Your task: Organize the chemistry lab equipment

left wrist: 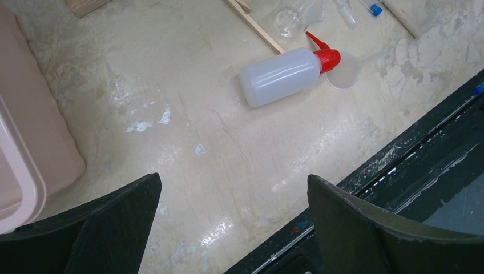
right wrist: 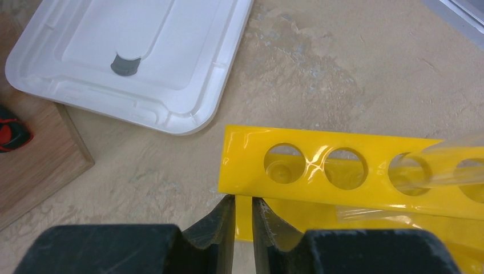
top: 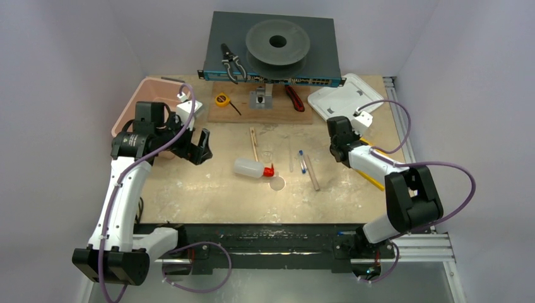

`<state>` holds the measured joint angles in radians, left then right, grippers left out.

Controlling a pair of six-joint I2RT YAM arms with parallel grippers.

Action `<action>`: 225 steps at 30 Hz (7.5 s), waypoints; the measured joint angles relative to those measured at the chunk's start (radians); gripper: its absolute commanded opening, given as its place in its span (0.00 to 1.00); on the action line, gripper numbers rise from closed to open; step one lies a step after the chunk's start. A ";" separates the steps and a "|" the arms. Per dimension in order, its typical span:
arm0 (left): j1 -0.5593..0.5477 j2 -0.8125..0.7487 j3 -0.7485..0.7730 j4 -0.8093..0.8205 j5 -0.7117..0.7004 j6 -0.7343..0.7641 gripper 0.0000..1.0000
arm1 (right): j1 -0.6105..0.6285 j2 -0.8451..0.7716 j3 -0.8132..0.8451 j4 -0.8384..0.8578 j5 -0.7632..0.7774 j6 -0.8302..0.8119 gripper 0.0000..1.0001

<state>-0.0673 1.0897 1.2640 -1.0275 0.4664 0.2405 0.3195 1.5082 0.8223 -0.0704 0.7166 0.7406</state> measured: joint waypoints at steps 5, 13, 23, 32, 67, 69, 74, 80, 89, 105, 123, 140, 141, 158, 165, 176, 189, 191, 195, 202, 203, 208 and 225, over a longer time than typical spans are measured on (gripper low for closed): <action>0.002 0.003 0.000 -0.001 -0.021 0.006 1.00 | 0.002 -0.008 0.000 0.000 -0.010 -0.017 0.27; 0.021 0.109 0.053 0.066 -0.221 0.006 1.00 | 0.082 -0.135 0.002 0.004 -0.055 -0.055 0.29; 0.088 0.331 0.064 0.257 -0.438 0.011 0.79 | 0.316 -0.299 0.013 0.004 -0.100 -0.072 0.22; 0.131 0.418 0.006 0.388 -0.508 0.082 0.43 | 0.349 -0.423 0.012 0.004 -0.135 -0.097 0.13; 0.145 -0.205 -0.428 -0.128 -0.264 0.623 0.12 | 0.350 -0.369 -0.026 -0.011 -0.185 -0.154 0.09; 0.145 -0.206 -0.428 -0.143 -0.253 0.674 0.12 | 0.350 -0.338 -0.026 -0.012 -0.185 -0.146 0.09; 0.145 -0.206 -0.429 -0.156 -0.243 0.777 0.11 | 0.350 -0.272 -0.026 -0.019 -0.187 -0.124 0.19; 0.145 -0.208 -0.439 -0.138 -0.271 0.863 0.23 | 0.357 -0.243 -0.026 -0.008 -0.222 -0.134 0.35; 0.145 -0.196 -0.410 -0.154 -0.275 0.851 0.53 | 0.429 -0.159 0.008 0.022 -0.293 -0.194 0.69; 0.223 -0.058 -0.068 -0.140 -0.207 0.427 0.64 | 0.651 -0.097 -0.030 0.073 -0.225 -0.195 0.56; 0.488 0.045 -0.164 -0.010 -0.215 0.294 0.65 | 0.697 -0.057 -0.040 0.037 -0.152 -0.182 0.00; 0.499 0.047 -0.174 0.025 -0.203 0.301 0.65 | 0.696 -0.181 0.172 -0.180 -0.175 -0.243 0.00; 0.500 0.047 -0.174 0.024 -0.200 0.301 0.65 | 0.697 -0.182 0.249 -0.198 -0.197 -0.261 0.00; 0.505 0.012 -0.171 -0.018 -0.099 0.302 0.66 | 0.767 0.456 0.912 -0.073 -0.483 -0.411 0.00; 0.505 0.012 -0.168 -0.032 -0.085 0.320 0.66 | 0.767 0.719 1.102 -0.094 -0.444 -0.457 0.22; 0.505 0.011 -0.168 -0.035 -0.082 0.329 0.66 | 0.761 0.754 1.270 -0.089 -0.357 -0.533 0.65; 0.505 0.010 -0.168 -0.040 -0.069 0.332 0.66 | 0.751 0.031 0.498 0.023 -0.407 -0.563 0.72; 0.505 0.009 -0.168 -0.044 -0.066 0.331 0.66 | 0.746 -0.048 0.387 0.045 -0.446 -0.571 0.79; 0.505 0.004 -0.166 -0.061 -0.063 0.331 0.66 | 0.730 -0.076 0.233 0.051 -0.550 -0.609 0.89; 0.505 -0.011 -0.128 -0.086 -0.058 0.331 0.66 | 0.699 0.023 0.150 0.056 -0.714 -0.761 0.92; 0.505 -0.013 -0.127 -0.088 -0.058 0.330 0.66 | 0.694 0.033 0.150 0.063 -0.724 -0.775 0.92; 0.505 -0.017 -0.127 -0.097 -0.059 0.329 0.66 | 0.634 0.114 0.177 0.095 -0.790 -0.834 0.91; 0.505 -0.017 -0.127 -0.106 -0.071 0.330 0.67 | 0.604 0.335 0.277 0.150 -0.786 -0.874 0.83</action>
<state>0.4381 1.0729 1.1374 -1.1339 0.3954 0.5701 0.9237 1.8431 1.0992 0.0795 -0.0692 -0.1329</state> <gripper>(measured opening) 0.666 0.868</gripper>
